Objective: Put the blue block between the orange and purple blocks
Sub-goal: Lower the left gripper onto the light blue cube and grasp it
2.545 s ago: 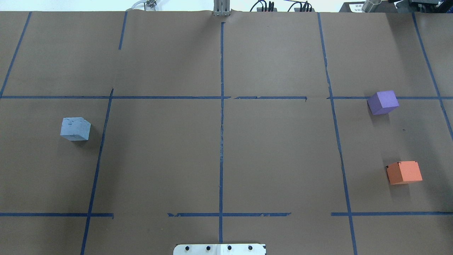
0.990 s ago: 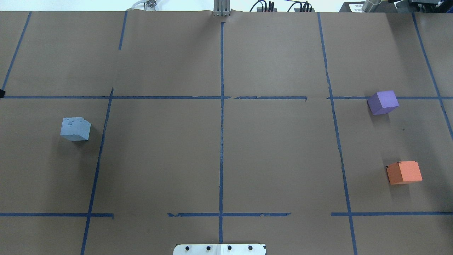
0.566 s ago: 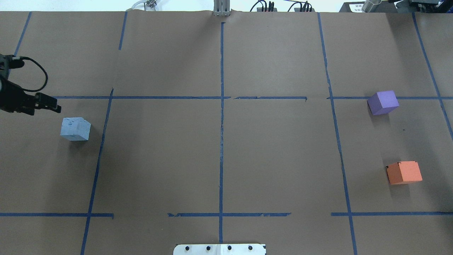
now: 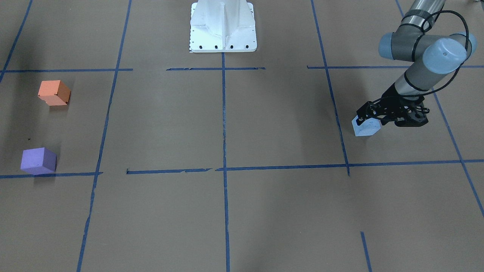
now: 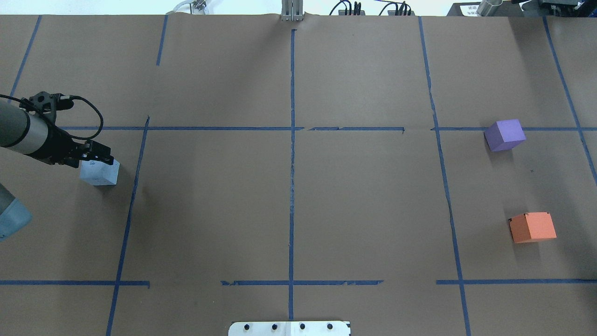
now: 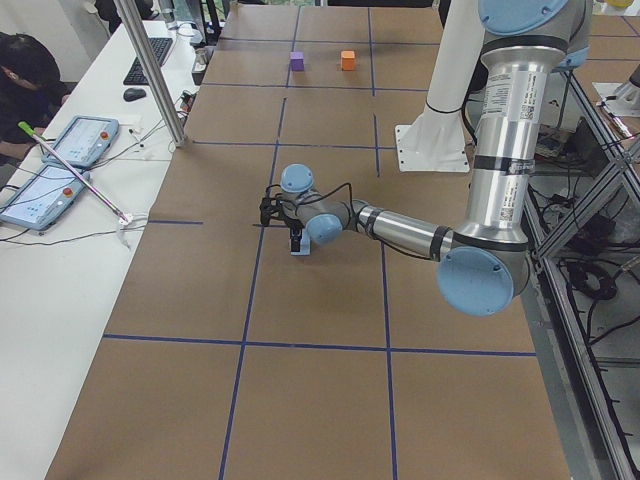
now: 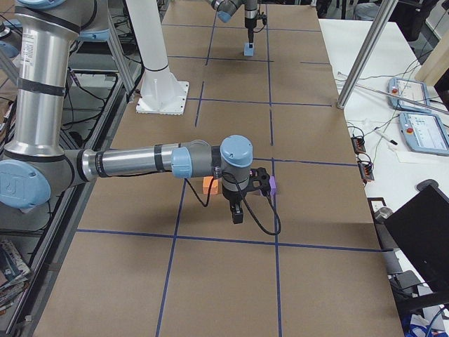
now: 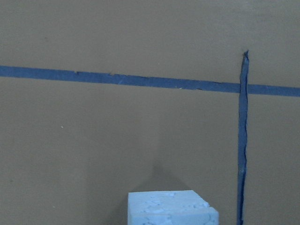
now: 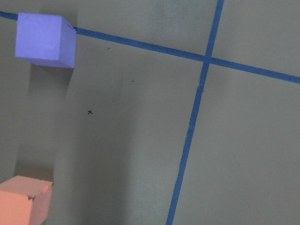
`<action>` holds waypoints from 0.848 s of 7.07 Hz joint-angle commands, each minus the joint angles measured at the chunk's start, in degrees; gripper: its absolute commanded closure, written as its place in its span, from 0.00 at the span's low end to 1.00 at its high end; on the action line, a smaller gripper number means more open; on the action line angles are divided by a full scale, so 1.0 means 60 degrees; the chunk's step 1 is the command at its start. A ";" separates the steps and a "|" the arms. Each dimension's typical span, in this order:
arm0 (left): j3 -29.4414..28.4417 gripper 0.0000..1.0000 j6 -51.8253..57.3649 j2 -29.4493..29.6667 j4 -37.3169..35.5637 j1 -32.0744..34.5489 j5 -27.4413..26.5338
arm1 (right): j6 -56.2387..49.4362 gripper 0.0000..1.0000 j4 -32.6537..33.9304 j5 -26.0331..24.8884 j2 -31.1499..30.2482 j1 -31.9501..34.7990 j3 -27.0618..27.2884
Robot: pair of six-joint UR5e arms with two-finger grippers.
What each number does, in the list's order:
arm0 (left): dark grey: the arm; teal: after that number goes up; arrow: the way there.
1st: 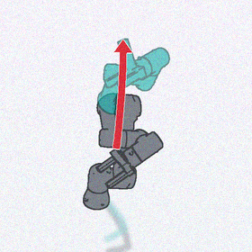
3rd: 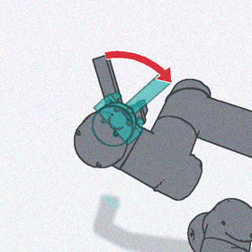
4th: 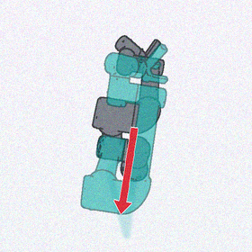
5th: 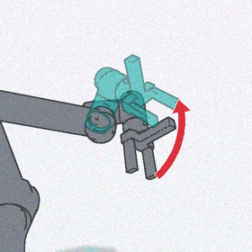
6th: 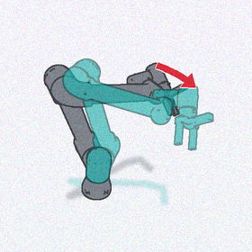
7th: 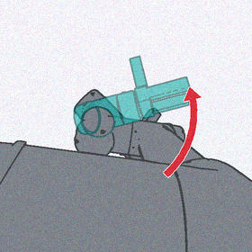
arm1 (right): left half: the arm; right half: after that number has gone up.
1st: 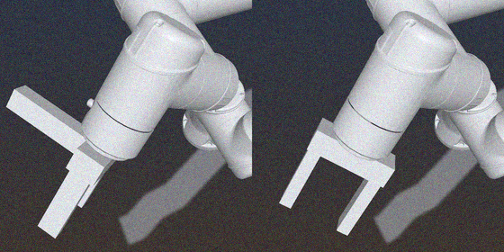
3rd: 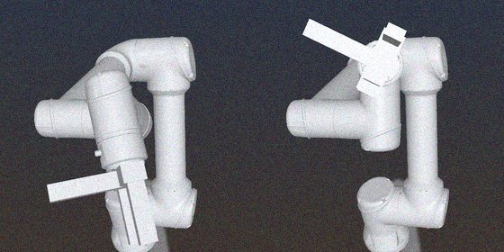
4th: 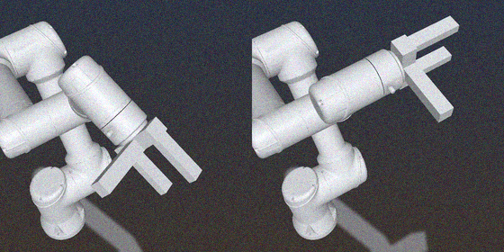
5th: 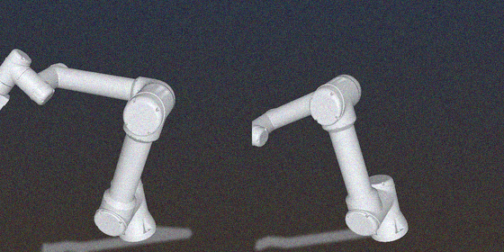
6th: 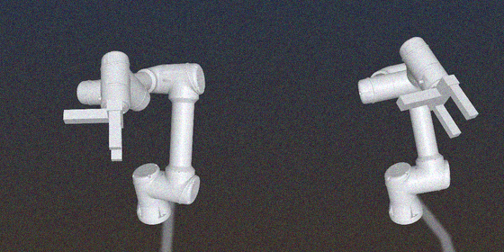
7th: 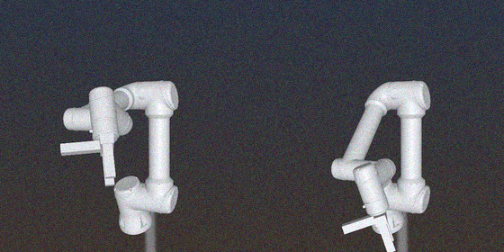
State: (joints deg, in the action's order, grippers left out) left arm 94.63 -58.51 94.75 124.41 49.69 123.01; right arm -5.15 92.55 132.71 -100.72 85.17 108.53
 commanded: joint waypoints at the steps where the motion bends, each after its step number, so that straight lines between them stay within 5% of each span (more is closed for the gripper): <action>1: -0.0142 0.00 -0.0106 0.0013 -0.0080 -0.0720 -0.0898 | -0.0005 0.00 0.0000 0.0000 0.0000 0.0000 -0.0027; 2: -0.0114 0.03 -0.0106 0.0013 -0.0226 -0.0738 -0.0960 | -0.0005 0.00 0.0000 0.0000 0.0000 0.0000 -0.0028; 3: -0.0026 0.60 -0.0106 0.0013 -0.0401 -0.0738 -0.0917 | -0.0005 0.00 0.0000 0.0000 0.0000 0.0000 -0.0028; 4: 0.0149 0.85 -0.0106 0.0028 -0.0693 -0.0724 -0.0903 | -0.0005 0.00 0.0000 0.0000 0.0000 0.0000 -0.0042; 5: 0.0614 0.90 -0.0106 0.0042 -0.1131 -0.0680 -0.0859 | -0.0005 0.00 0.0000 0.0000 0.0000 0.0000 -0.0042; 6: 0.1301 0.89 -0.0121 0.0826 -0.2803 -0.0694 -0.0887 | 0.0009 0.00 0.0000 0.0015 0.0000 0.0000 -0.0042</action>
State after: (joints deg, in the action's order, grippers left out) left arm 98.36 -59.17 96.13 116.17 45.51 117.73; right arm -5.17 92.55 132.73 -100.72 85.17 108.30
